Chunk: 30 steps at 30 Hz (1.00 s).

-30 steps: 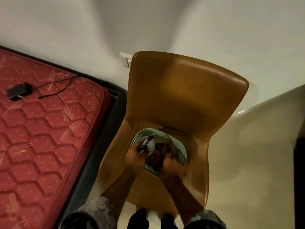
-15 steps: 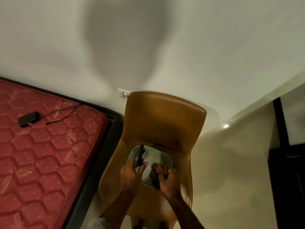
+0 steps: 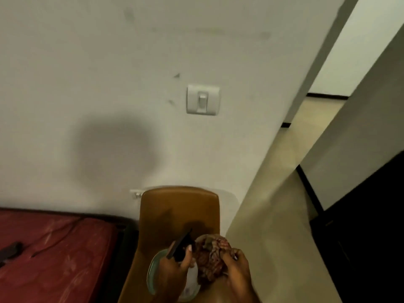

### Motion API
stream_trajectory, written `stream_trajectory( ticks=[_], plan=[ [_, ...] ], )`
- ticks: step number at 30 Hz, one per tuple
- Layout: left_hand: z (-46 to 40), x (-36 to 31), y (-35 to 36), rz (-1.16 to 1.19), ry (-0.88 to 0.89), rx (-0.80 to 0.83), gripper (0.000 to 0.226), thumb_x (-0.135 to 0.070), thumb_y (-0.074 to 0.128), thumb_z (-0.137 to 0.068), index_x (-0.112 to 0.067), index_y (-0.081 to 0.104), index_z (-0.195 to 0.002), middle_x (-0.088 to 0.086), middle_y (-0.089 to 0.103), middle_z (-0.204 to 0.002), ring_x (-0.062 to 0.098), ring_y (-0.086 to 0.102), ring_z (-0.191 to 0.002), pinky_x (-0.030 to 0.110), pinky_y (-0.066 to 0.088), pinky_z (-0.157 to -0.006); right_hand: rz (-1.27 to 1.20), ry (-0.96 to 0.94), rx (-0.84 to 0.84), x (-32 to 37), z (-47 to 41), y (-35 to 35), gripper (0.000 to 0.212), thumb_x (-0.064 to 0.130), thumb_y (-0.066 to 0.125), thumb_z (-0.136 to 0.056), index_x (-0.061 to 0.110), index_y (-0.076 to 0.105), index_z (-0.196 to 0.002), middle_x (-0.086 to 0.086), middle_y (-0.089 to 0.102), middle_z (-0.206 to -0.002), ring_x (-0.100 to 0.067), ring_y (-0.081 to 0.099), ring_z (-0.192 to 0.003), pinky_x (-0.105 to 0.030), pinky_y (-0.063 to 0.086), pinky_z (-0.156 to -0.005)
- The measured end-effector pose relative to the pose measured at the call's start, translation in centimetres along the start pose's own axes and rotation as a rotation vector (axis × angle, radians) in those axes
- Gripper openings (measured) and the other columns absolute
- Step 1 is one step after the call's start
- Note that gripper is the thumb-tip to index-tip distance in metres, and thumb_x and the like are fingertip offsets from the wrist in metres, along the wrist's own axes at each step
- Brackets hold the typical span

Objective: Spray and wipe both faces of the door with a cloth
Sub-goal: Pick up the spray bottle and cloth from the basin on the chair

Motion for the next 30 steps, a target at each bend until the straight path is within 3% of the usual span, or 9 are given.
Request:
stream_trajectory(
  ticks=[2,4,6,8,11,14,18,21,30],
  plan=[
    [-0.1,-2.4,0.5,0.048,0.113,0.01,0.09,-0.09,0.05,-0.079,-0.006,0.081,-0.082,0.006,0.082,-0.075,0.016,0.078,-0.075,0.036,0.061,-0.079,-0.126,0.003,-0.006,2.4,1.4,-1.1,0.032,-0.002,0.078,-0.094,0.003,0.059,-0.118,-0.031,0.07,-0.114,-0.052,0.07,-0.106,-0.066,0.06,-0.091],
    [0.2,-5.8,1.2,0.104,0.223,-0.047,0.048,-0.047,0.072,-0.095,-0.01,0.077,-0.066,0.009,0.077,-0.063,0.018,0.076,-0.065,0.049,0.063,-0.082,-0.258,0.003,0.028,4.3,2.9,-2.3,0.04,0.003,0.081,-0.093,0.01,0.06,-0.125,-0.025,0.071,-0.121,-0.049,0.071,-0.108,-0.059,0.064,-0.081],
    [0.4,-9.0,2.1,0.119,0.286,0.002,0.049,-0.021,0.073,-0.099,-0.01,0.069,-0.051,0.009,0.072,-0.054,0.018,0.073,-0.056,0.053,0.062,-0.077,-0.35,-0.005,0.065,5.8,4.1,-3.8,0.042,0.008,0.083,-0.092,0.01,0.063,-0.129,-0.024,0.073,-0.123,-0.048,0.073,-0.108,-0.052,0.066,-0.071],
    [0.8,-12.0,2.7,0.122,0.345,0.026,0.047,-0.021,0.073,-0.099,-0.013,0.069,-0.052,0.008,0.071,-0.052,0.02,0.073,-0.055,0.052,0.062,-0.074,-0.387,-0.05,0.086,7.3,5.3,-5.2,0.043,0.013,0.085,-0.09,0.013,0.068,-0.13,-0.021,0.077,-0.121,-0.046,0.074,-0.108,-0.052,0.066,-0.073],
    [1.2,-15.4,3.7,0.173,0.445,0.072,0.021,-0.031,0.075,-0.096,-0.018,0.075,-0.079,0.008,0.07,-0.053,0.024,0.073,-0.056,0.05,0.064,-0.071,-0.397,-0.139,0.07,9.1,6.5,-6.9,0.044,0.016,0.086,-0.089,0.018,0.07,-0.131,-0.016,0.079,-0.118,-0.043,0.075,-0.109,-0.052,0.065,-0.078],
    [1.7,-17.8,5.1,0.182,0.536,0.135,0.024,-0.029,0.074,-0.097,-0.005,0.077,-0.097,0.011,0.068,-0.05,0.026,0.071,-0.052,0.047,0.064,-0.069,-0.442,-0.252,0.054,10.7,7.7,-8.7,0.041,0.012,0.079,-0.095,0.028,0.069,-0.132,-0.009,0.079,-0.121,-0.04,0.074,-0.111,-0.054,0.065,-0.082],
    [2.1,-19.8,7.2,0.121,0.577,0.207,0.03,-0.036,0.079,-0.092,-0.006,0.078,-0.091,0.005,0.072,-0.052,0.017,0.074,-0.054,0.035,0.063,-0.072,-0.469,-0.374,0.02,12.5,9.1,-11.3,0.045,0.01,0.071,-0.102,0.035,0.064,-0.139,-0.004,0.078,-0.126,-0.037,0.075,-0.113,-0.054,0.065,-0.085],
    [3.2,-21.6,9.0,0.118,0.599,0.245,0.028,-0.03,0.08,-0.093,-0.01,0.076,-0.074,0.006,0.069,-0.048,0.016,0.072,-0.05,0.037,0.062,-0.07,-0.447,-0.46,-0.008,13.9,10.0,-13.4,0.046,0.008,0.067,-0.103,0.035,0.064,-0.141,-0.004,0.079,-0.125,-0.033,0.077,-0.112,-0.052,0.066,-0.084],
    [7.1,-25.1,17.0,0.107,0.586,0.382,0.036,-0.034,0.077,-0.095,-0.008,0.077,-0.07,0.012,0.069,-0.049,0.022,0.073,-0.051,0.036,0.06,-0.069,-0.479,-0.544,-0.083,16.2,10.5,-22.8,0.047,0.005,0.078,-0.095,0.027,0.066,-0.135,-0.004,0.081,-0.118,-0.031,0.079,-0.106,-0.047,0.066,-0.084]
  ],
)
Point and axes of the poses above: each hand's wrist, its own z-axis away from the middle knuckle, its own y-axis out of the palm, x = y × z, the point moved 2 cm from there along -z, towards the middle knuckle
